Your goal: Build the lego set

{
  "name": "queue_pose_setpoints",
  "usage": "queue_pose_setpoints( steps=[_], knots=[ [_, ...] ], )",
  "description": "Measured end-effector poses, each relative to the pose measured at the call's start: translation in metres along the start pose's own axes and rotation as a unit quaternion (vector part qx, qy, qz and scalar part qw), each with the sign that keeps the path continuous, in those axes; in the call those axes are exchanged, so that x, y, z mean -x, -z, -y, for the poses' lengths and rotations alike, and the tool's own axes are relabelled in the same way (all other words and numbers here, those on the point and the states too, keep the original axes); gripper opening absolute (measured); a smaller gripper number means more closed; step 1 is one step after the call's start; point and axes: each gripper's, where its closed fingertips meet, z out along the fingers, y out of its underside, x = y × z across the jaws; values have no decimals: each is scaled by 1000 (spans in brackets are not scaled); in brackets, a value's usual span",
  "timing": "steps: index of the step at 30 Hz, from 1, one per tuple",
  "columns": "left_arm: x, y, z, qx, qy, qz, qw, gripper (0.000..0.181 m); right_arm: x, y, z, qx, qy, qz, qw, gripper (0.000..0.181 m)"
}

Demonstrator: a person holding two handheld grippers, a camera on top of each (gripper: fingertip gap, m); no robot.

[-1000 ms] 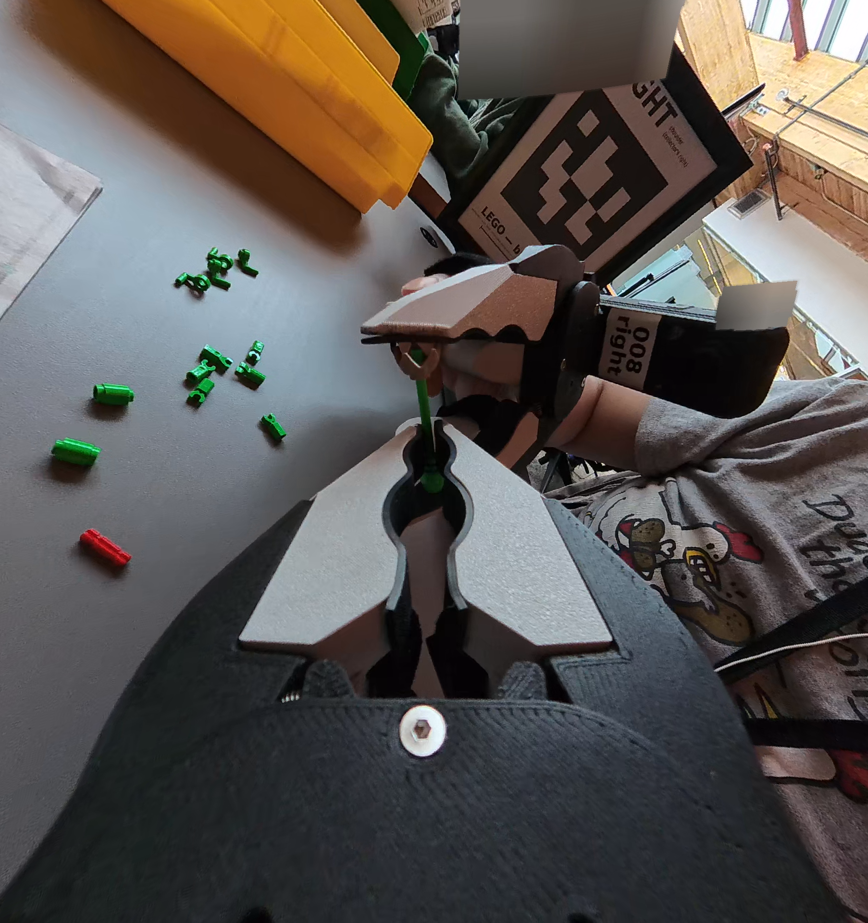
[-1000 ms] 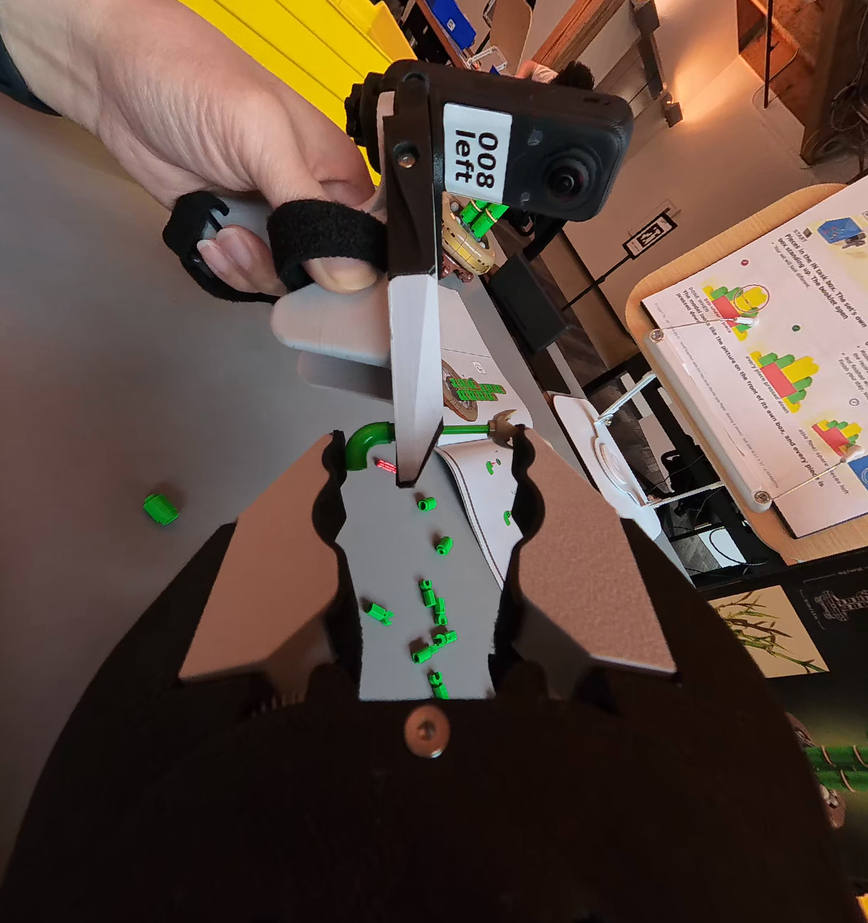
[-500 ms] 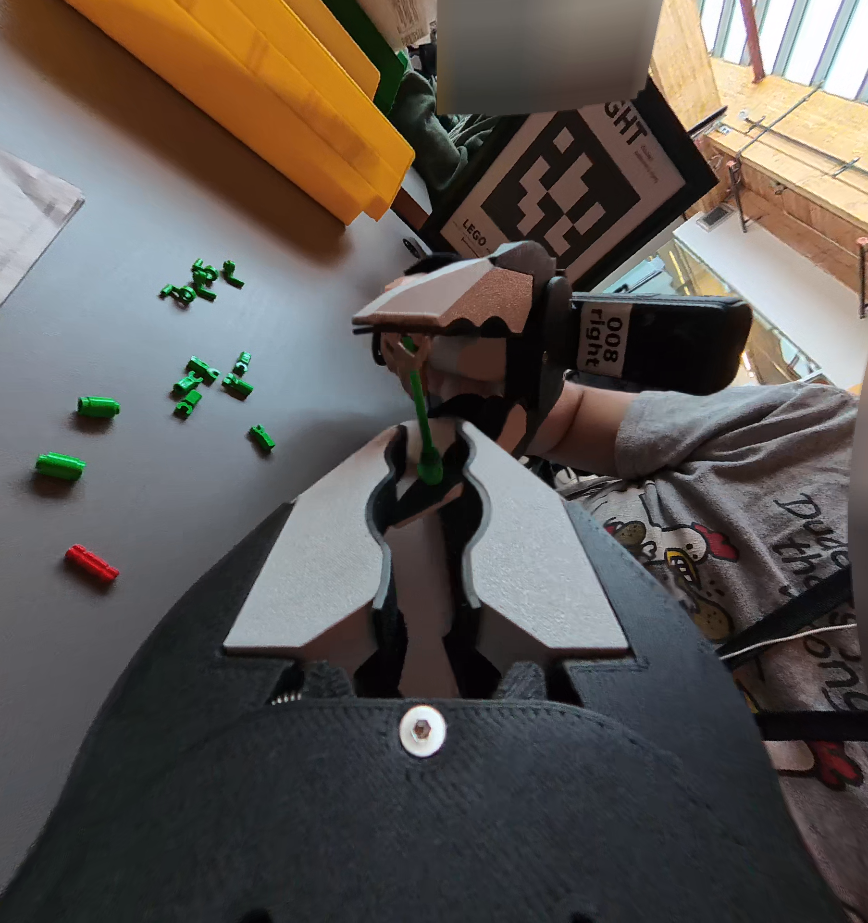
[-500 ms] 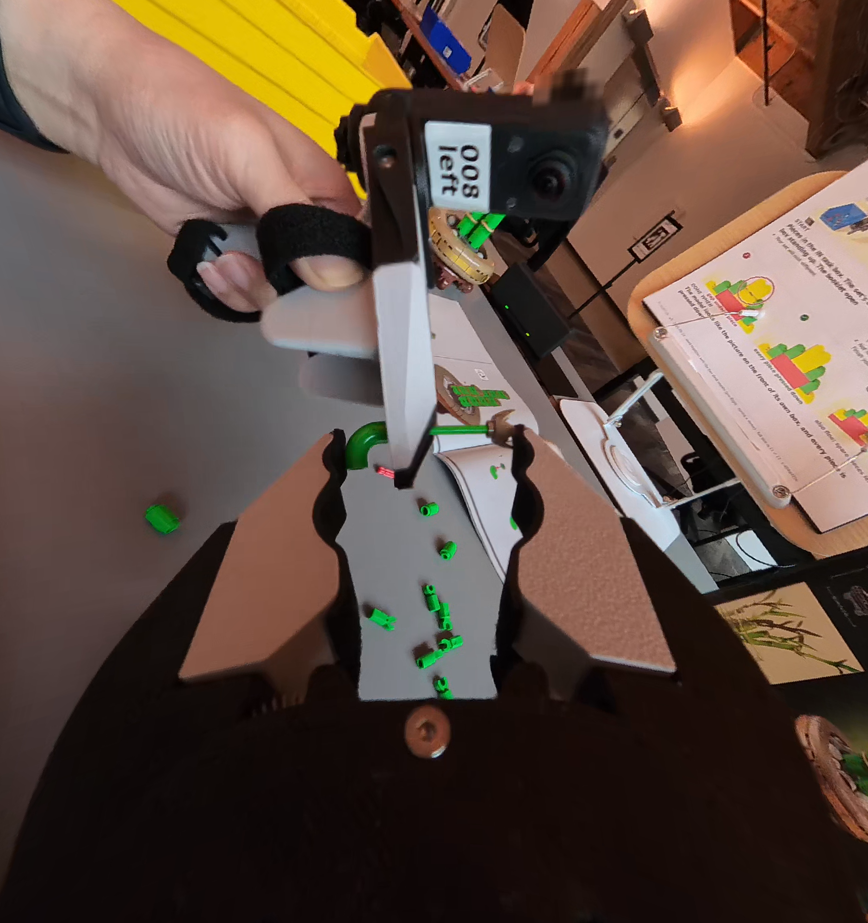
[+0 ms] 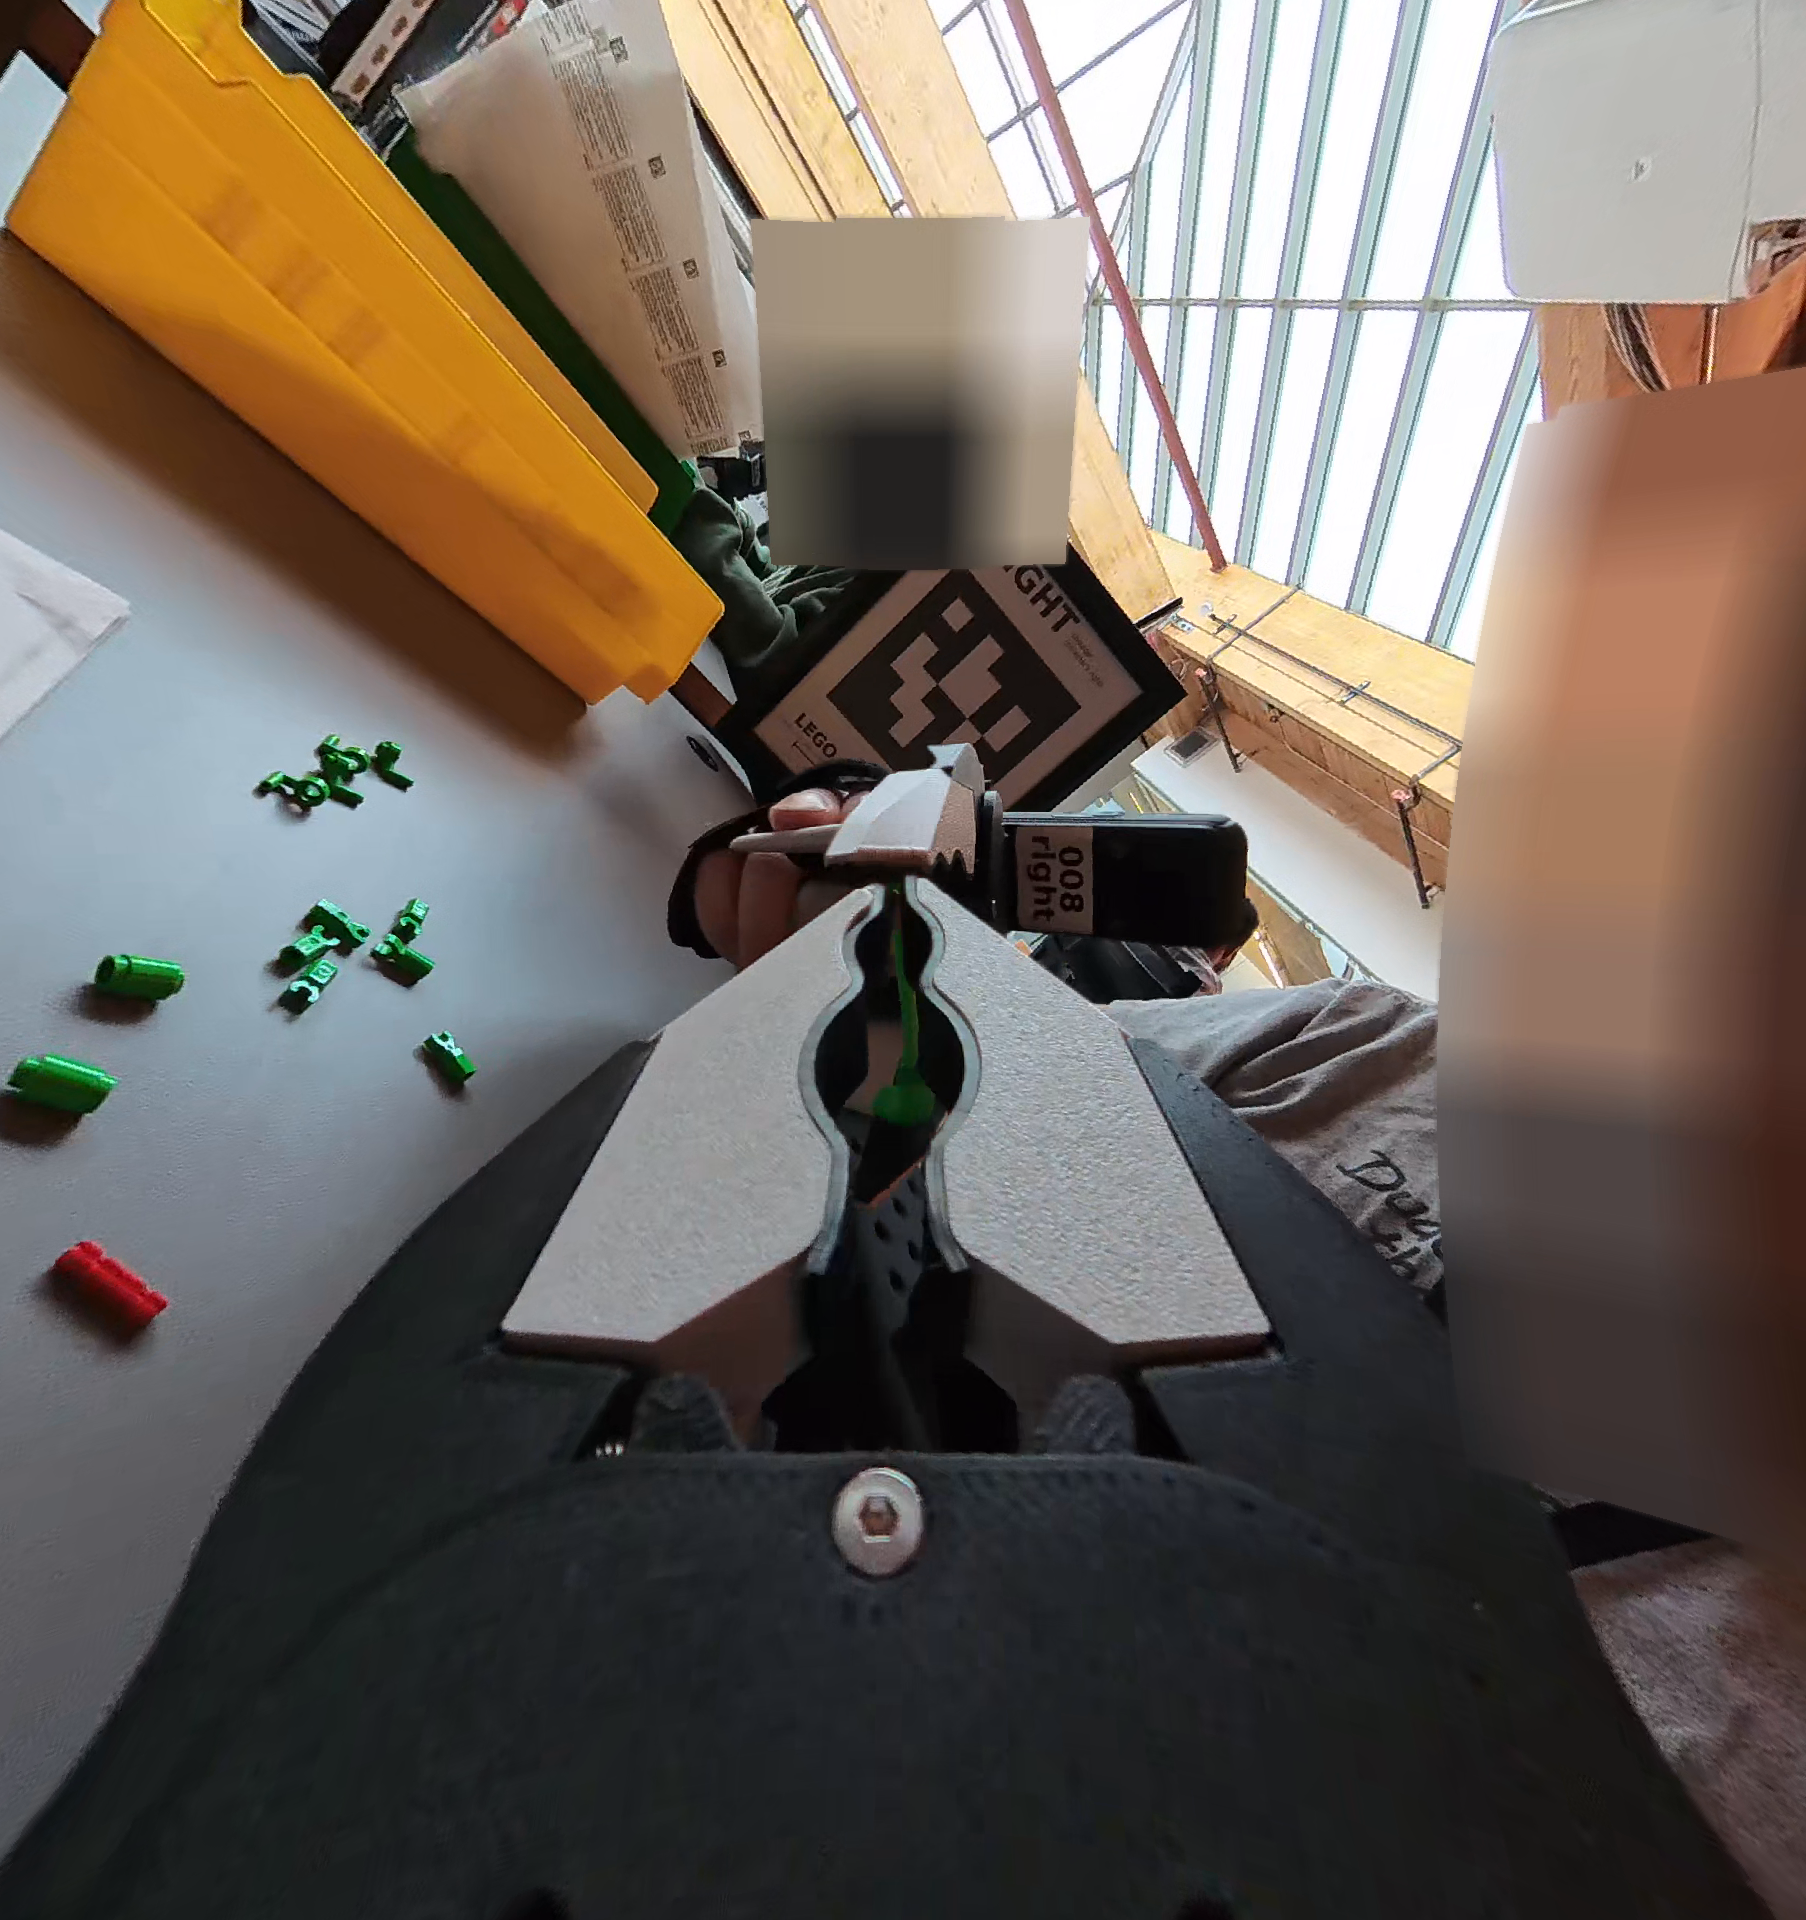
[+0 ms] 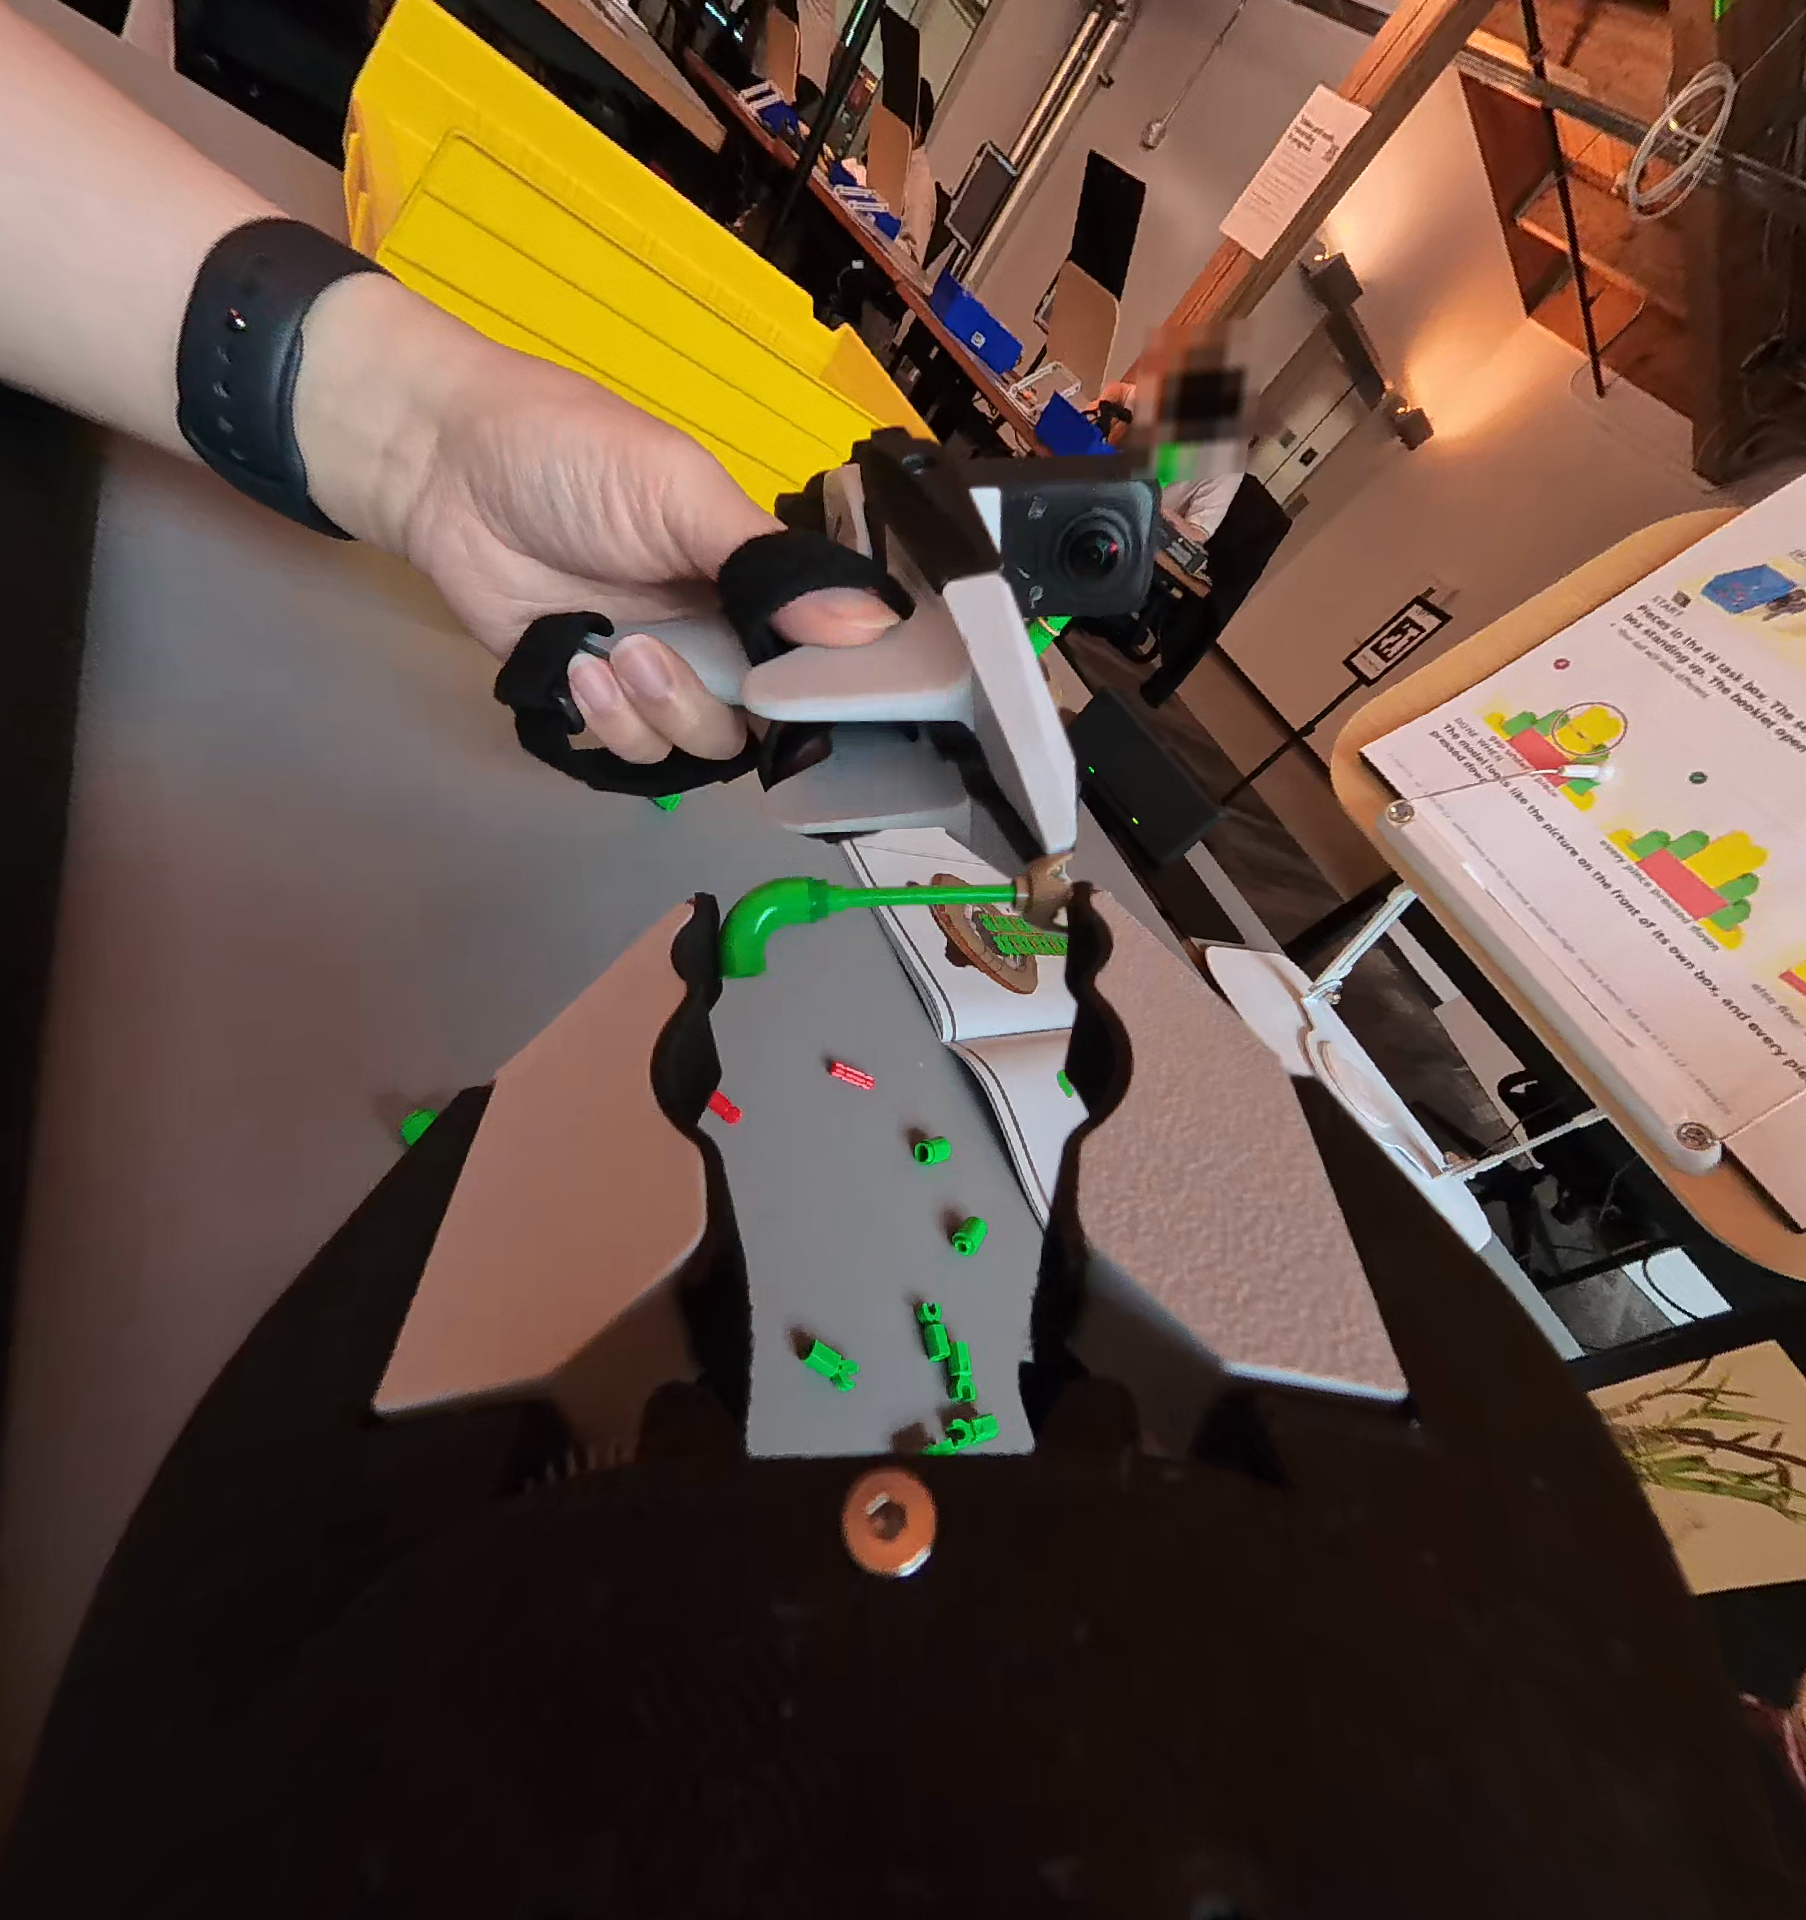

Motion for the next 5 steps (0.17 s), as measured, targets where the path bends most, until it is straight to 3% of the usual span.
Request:
queue_pose_setpoints(
  steps=[5],
  knots=[
    [2, 0, 0, -2, 1, 6, 1000, 0, 0, -1, -2, 7, 9, -4, 1000, 66]
  ],
)
